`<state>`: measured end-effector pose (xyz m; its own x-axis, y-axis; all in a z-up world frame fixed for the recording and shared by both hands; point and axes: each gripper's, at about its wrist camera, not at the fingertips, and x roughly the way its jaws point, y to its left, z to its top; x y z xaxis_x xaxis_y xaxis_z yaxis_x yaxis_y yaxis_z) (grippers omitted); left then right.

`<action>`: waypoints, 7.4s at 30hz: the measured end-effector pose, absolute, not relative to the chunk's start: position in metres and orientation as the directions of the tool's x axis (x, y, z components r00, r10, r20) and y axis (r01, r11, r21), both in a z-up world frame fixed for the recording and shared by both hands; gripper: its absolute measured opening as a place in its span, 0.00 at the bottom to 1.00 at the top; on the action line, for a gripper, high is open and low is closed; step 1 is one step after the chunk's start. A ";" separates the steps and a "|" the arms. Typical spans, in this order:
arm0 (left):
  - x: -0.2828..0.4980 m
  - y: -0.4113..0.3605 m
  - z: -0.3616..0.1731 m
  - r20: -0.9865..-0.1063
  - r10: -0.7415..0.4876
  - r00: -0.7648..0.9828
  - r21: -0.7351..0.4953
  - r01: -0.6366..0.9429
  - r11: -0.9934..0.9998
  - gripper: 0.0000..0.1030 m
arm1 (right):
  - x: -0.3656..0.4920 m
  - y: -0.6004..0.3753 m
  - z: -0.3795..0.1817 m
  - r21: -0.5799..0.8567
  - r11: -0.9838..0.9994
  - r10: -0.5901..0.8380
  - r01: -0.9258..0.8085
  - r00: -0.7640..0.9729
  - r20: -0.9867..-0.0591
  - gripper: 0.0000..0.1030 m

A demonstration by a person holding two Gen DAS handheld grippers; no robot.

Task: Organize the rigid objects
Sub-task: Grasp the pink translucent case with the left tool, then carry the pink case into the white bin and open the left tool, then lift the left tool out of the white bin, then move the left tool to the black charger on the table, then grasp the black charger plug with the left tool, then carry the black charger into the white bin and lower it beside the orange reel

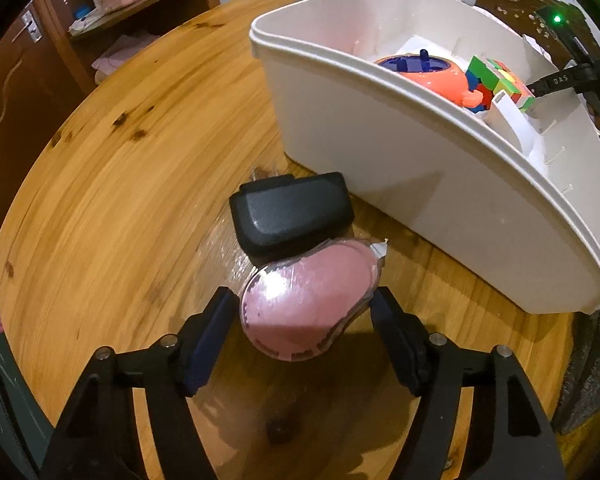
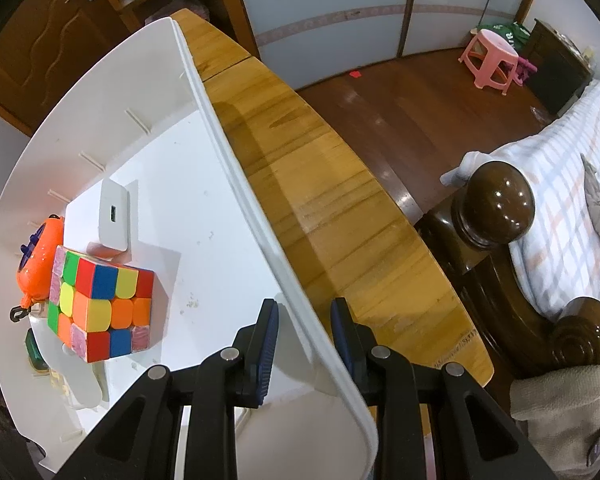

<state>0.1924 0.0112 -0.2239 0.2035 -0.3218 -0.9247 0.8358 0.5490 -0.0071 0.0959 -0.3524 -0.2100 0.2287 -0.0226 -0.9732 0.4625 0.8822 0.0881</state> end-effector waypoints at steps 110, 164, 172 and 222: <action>0.196 -0.206 -0.113 -0.902 -0.252 0.351 -0.087 0.425 0.901 0.88 | 0.092 -0.367 -0.215 0.229 0.917 0.115 0.325 0.335 -0.935 0.28; 0.211 -0.003 -0.211 -0.860 -0.365 0.357 -0.013 0.700 0.714 0.88 | 0.097 -0.348 -0.209 0.045 0.901 -0.058 0.431 0.222 -0.973 0.30; 0.221 0.000 -0.225 -0.860 -0.369 0.353 -0.037 0.678 0.735 0.86 | 0.094 -0.346 -0.209 0.045 0.899 -0.058 0.435 0.221 -0.974 0.30; 0.141 -0.108 -0.063 -0.823 -0.350 0.448 -0.076 0.525 0.848 0.66 | 0.100 -0.372 -0.216 0.242 0.919 0.134 0.312 0.331 -0.934 0.30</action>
<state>0.1413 -0.1077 -0.0626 0.4479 -0.3505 -0.8225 0.5245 0.8480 -0.0757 0.1003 -0.3717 -0.2162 0.3314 0.1336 -0.9340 0.3125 0.9185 0.2422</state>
